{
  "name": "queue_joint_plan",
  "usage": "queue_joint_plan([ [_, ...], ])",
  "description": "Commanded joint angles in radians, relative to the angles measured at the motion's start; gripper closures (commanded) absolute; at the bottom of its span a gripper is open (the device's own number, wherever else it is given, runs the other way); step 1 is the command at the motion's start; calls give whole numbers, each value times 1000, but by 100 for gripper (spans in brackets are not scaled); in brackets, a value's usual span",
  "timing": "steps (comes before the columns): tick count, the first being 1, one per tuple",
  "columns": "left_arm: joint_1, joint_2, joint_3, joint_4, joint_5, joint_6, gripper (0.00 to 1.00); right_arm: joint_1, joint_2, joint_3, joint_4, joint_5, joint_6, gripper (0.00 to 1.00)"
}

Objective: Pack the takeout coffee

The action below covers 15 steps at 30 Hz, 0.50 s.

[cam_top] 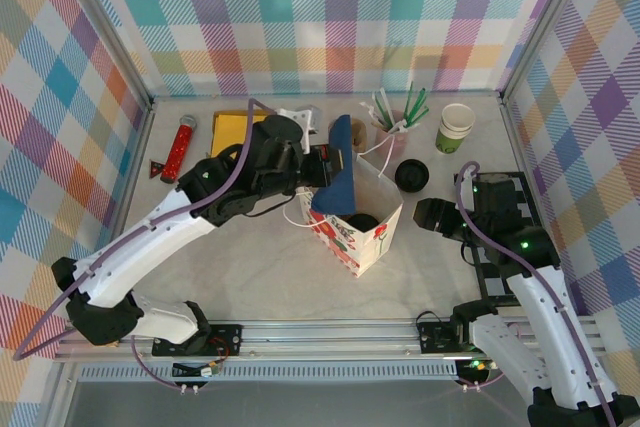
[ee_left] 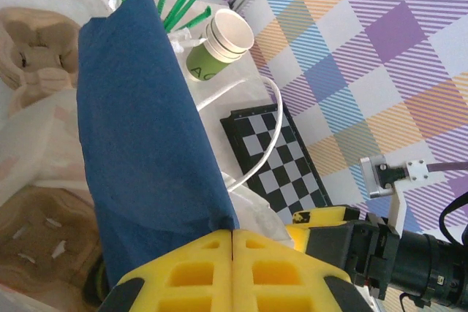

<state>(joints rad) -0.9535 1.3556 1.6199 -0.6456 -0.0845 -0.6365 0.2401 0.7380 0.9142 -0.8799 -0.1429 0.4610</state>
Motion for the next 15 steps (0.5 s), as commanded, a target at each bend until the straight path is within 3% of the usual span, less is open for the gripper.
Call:
queue_joint_plan([
  [1,-39,11,-11,68,-37,-42,100,-6,-4,-1,19,-24,14,31],
  [15,-114,16,-125,254,-168,-176,100,-6,-47,-14,-2,-22,19,31],
])
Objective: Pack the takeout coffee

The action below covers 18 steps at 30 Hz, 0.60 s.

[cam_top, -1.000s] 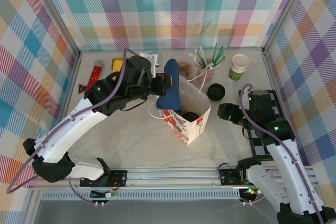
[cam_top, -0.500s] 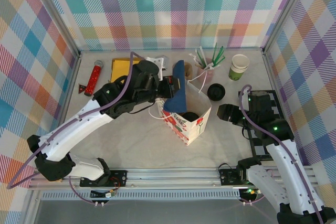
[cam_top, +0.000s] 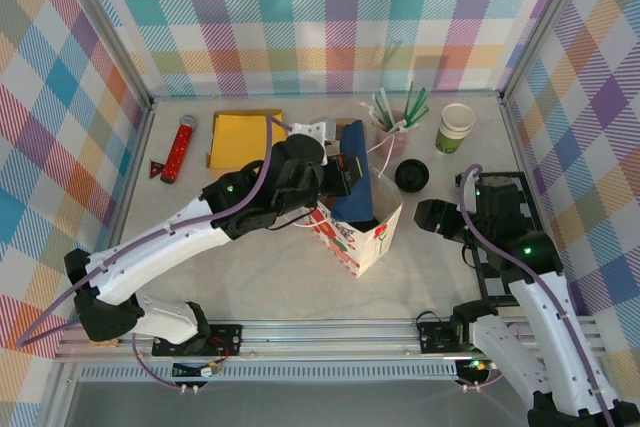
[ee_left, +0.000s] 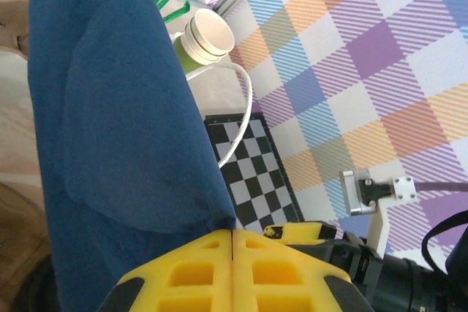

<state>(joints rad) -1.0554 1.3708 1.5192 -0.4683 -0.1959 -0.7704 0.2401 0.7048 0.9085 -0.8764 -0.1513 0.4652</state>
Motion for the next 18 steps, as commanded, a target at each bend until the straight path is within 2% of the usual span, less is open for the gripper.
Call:
queue_joint_plan([
  [1,-12,-2,-37,87,-70,-54,100,-6,-18,-8,-8,-11,13,31],
  [11,-14,-53,-144,125,-221,-98,100,-5,-33,-8,-26,-5,9,31],
  [18,-14,-52,-136,75,-292,-7,100,-6,-9,1,-12,-15,14,31],
])
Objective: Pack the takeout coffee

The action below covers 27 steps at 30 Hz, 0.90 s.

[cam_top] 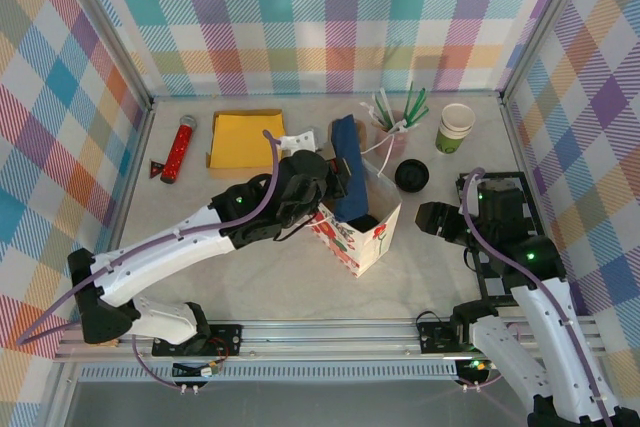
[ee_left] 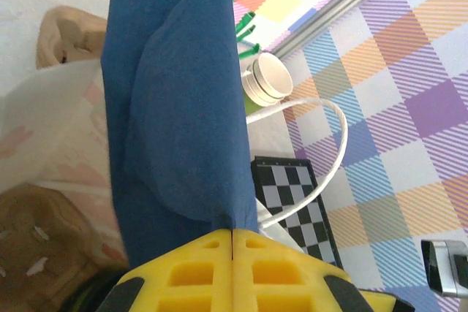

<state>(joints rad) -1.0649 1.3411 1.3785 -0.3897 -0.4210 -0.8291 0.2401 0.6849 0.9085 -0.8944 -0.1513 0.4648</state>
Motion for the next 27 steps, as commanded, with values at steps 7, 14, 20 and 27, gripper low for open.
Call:
queue_joint_plan([
  [7,-4,-3,21,-23,-154,154,100,-5,37,15,20,-27,17,31],
  [14,-4,35,36,-53,-186,189,100,-5,42,10,27,-30,21,31],
  [20,-3,61,50,-101,-198,160,77,-5,18,31,18,-25,12,33],
  [27,33,52,56,-92,-149,167,56,-6,15,148,-29,-24,-35,34],
])
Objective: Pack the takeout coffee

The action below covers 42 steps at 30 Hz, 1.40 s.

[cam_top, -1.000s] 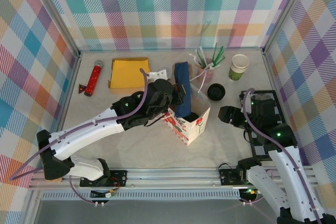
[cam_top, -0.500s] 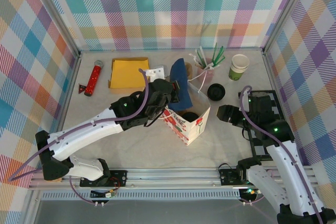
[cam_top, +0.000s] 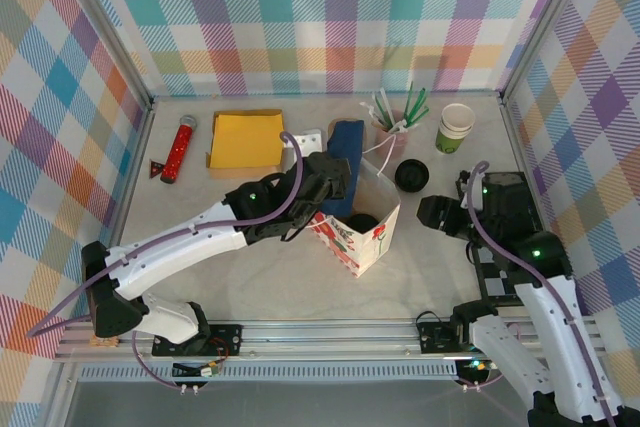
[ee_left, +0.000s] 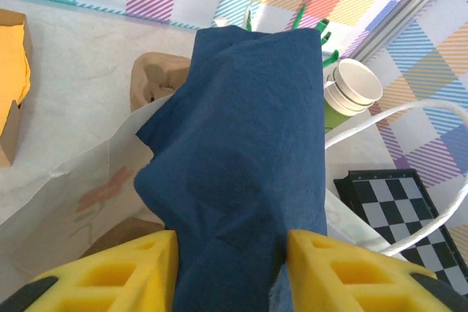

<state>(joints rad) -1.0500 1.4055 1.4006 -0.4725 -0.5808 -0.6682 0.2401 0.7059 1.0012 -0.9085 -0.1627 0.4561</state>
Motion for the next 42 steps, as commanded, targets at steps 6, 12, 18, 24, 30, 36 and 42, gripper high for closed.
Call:
queue_joint_plan([
  [6,86,-10,49,-20,96,18,51,-4,10,107,-13,-64,-39,37],
  [12,91,-11,165,-41,116,127,47,24,72,248,-29,-128,-72,42],
  [18,92,24,271,-119,149,162,44,235,203,405,-50,-71,-81,47],
  [24,225,-82,161,-93,272,85,42,460,414,506,-52,85,-60,47],
  [30,305,-184,82,-174,345,82,38,483,567,548,-30,155,-31,47],
  [36,310,-238,-2,-231,442,82,36,512,661,567,7,154,-19,53],
  [42,308,-252,-82,-227,586,76,34,516,692,509,49,203,14,63],
])
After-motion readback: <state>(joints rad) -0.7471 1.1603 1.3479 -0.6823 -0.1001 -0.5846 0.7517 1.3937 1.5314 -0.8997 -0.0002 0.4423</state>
